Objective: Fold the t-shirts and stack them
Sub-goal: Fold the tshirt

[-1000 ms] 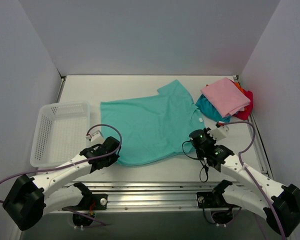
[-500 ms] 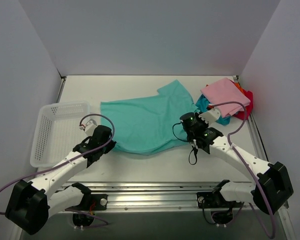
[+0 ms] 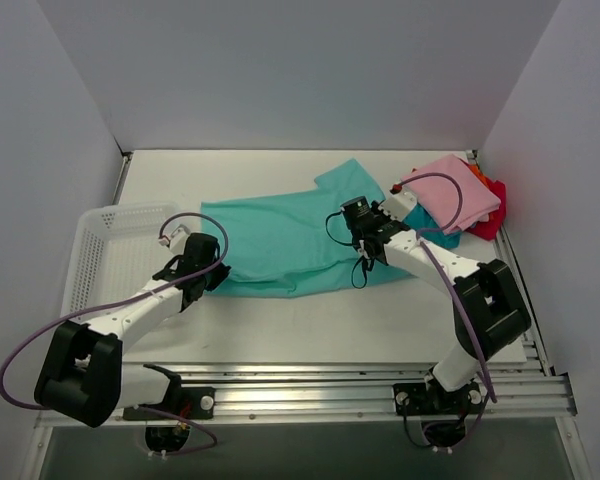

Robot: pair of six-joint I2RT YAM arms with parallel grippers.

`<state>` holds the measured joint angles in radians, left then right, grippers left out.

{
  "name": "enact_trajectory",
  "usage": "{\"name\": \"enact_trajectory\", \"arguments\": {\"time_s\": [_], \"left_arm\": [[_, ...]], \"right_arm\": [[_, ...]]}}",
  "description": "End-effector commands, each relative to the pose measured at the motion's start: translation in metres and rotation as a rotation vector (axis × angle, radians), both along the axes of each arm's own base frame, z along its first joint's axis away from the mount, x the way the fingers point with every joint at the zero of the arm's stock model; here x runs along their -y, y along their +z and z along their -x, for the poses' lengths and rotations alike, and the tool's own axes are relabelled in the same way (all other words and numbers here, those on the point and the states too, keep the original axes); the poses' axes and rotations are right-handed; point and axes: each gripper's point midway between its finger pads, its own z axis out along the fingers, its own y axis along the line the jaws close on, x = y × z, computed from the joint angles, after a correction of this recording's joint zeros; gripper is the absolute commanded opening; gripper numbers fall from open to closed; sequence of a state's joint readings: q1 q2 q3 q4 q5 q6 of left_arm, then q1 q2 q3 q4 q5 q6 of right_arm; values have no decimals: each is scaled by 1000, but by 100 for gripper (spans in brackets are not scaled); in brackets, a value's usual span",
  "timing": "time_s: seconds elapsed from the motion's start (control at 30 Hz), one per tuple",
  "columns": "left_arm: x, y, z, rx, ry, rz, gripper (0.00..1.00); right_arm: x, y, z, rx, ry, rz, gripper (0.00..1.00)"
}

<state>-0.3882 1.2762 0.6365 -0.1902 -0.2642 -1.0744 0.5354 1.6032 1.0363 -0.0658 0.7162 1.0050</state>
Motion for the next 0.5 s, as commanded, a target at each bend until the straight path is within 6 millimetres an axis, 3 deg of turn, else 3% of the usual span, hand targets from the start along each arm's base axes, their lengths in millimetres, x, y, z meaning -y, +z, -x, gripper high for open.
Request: {"name": "enact_trajectory", "arguments": {"time_s": [0.0, 0.2, 0.47], "left_arm": [[5, 34, -33, 120, -1, 27, 2], [-6, 33, -47, 113, 31, 17, 2], [-14, 5, -53, 38, 49, 22, 2]], "right_arm": [[-1, 19, -23, 54, -26, 17, 0], [-4, 12, -45, 31, -37, 32, 0], [-4, -16, -67, -26, -60, 52, 0]]}}
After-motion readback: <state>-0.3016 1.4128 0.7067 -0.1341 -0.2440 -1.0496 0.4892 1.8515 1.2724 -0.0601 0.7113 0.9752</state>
